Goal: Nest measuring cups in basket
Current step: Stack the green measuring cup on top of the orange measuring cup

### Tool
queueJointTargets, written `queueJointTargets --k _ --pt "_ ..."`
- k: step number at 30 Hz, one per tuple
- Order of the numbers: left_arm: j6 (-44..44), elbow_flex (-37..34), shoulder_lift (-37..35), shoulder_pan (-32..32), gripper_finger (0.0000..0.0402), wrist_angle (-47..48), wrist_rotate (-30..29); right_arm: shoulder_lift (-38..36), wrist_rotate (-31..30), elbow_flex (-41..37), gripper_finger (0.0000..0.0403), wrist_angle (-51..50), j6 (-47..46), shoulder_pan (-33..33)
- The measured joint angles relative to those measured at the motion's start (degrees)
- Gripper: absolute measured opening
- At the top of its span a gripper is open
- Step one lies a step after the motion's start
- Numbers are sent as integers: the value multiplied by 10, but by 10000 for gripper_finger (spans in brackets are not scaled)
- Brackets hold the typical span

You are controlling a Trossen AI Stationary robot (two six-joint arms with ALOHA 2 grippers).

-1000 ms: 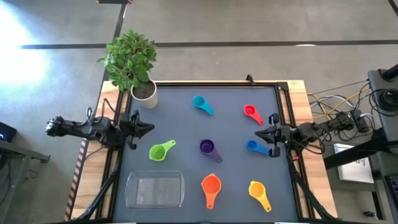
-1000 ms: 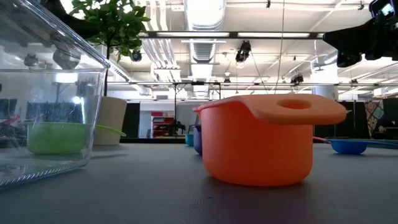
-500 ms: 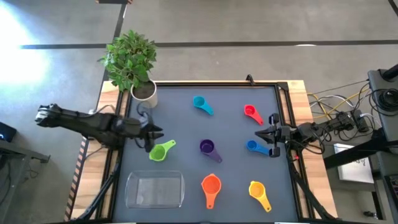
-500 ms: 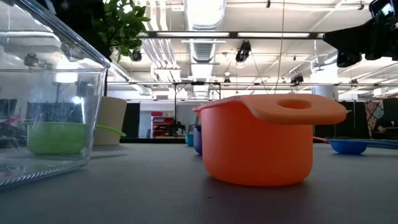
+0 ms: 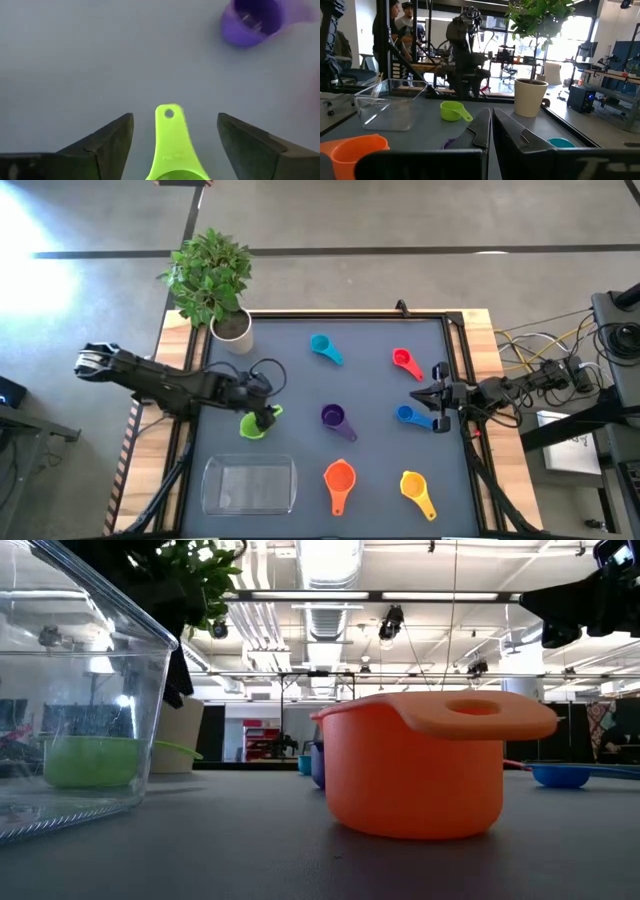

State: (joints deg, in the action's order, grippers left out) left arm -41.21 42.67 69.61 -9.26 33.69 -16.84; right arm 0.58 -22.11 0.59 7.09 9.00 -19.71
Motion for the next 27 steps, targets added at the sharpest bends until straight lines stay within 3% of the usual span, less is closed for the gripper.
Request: queueJointTargets --k 11,27 --pt "0 73 145 0 270 66 19 0 0 0 9 0 0 0" --pt "-18 64 181 17 269 64 61 0 0 0 9 0 0 0"
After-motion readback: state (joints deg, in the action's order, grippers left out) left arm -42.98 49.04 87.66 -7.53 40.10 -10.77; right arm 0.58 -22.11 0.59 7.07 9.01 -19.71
